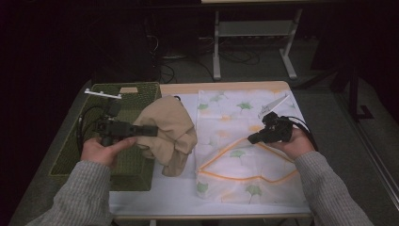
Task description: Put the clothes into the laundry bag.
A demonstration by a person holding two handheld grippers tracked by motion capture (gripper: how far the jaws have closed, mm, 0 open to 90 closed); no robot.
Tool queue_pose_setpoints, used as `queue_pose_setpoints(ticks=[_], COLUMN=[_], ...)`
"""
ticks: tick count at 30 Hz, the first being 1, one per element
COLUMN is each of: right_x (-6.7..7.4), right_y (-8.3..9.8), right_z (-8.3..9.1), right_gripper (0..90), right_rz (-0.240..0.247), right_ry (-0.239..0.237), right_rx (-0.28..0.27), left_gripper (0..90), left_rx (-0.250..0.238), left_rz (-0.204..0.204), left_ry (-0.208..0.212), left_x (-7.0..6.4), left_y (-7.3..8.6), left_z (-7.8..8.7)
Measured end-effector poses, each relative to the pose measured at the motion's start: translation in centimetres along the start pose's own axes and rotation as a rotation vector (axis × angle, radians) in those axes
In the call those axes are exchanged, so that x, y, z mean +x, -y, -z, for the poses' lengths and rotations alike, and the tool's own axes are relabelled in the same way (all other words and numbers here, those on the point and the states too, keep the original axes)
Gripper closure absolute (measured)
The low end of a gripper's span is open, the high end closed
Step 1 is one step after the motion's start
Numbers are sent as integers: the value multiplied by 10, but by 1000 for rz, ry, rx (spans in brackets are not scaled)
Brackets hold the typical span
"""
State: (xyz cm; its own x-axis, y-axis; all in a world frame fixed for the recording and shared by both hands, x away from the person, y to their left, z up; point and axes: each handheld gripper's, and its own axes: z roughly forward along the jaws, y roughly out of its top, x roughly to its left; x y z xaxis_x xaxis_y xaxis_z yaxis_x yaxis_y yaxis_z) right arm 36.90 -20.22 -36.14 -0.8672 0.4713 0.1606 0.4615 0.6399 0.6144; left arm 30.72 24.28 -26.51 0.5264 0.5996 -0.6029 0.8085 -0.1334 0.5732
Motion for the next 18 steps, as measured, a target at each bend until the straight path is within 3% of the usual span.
queue_pose_setpoints(ticks=[18], right_x=[0], right_y=[-6], right_z=[-1], right_gripper=[879], right_rz=[-11], right_ry=[-11], right_rx=[-9], left_gripper=[708], left_rx=[120], left_rz=[-52], left_ry=[117], left_x=[-23], left_y=[8], left_z=[-82])
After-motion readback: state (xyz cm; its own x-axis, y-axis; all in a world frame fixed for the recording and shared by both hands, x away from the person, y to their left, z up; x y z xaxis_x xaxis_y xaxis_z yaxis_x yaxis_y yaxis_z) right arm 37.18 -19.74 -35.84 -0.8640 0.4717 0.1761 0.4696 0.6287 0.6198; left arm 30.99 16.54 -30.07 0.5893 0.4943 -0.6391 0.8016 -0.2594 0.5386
